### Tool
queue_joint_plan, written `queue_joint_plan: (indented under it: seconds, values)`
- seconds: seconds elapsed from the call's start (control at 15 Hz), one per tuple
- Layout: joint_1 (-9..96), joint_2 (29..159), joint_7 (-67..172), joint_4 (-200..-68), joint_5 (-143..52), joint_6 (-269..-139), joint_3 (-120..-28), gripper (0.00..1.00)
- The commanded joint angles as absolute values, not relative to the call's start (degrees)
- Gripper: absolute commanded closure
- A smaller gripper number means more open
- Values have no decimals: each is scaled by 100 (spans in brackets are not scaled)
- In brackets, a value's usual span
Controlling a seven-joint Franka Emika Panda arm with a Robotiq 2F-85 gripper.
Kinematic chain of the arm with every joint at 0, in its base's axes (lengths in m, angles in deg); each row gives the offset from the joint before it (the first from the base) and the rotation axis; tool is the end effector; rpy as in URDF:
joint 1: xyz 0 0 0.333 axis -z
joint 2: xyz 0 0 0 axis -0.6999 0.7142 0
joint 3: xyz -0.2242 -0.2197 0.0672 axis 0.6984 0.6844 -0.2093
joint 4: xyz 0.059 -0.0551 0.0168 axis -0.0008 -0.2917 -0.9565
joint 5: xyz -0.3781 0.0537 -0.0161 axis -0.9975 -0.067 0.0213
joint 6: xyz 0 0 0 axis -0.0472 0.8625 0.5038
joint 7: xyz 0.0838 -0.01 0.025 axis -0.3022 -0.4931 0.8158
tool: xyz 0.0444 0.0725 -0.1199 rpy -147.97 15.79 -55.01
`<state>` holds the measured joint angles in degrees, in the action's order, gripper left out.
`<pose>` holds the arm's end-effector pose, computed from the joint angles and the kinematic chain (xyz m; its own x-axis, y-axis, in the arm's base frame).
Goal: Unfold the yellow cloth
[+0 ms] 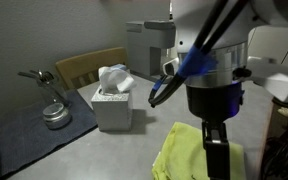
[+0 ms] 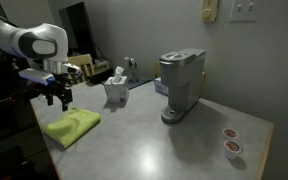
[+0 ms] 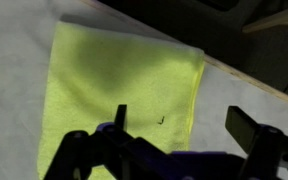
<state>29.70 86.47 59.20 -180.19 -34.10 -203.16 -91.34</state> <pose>0.3961 0.2224 0.2089 0.8892 0.3951 -0.2306 0.3759 -0.9183 -0.1239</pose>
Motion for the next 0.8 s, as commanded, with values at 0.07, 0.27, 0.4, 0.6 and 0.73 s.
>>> queue_joint_plan:
  seconds: [0.07,0.27,0.4,0.6,0.73]
  values:
    - [2902,9504,5592,-17307,-3580,-20375,-9175,0]
    - [2894,9864,5624,-16986,-3501,-20356,-9191,0]
    - [2922,9670,5686,-17164,-3492,-20311,-9204,0]
    - [2922,9659,5686,-17163,-3491,-20310,-9205,0]
    - [2858,9553,5494,-17290,-3608,-20355,-9158,0]
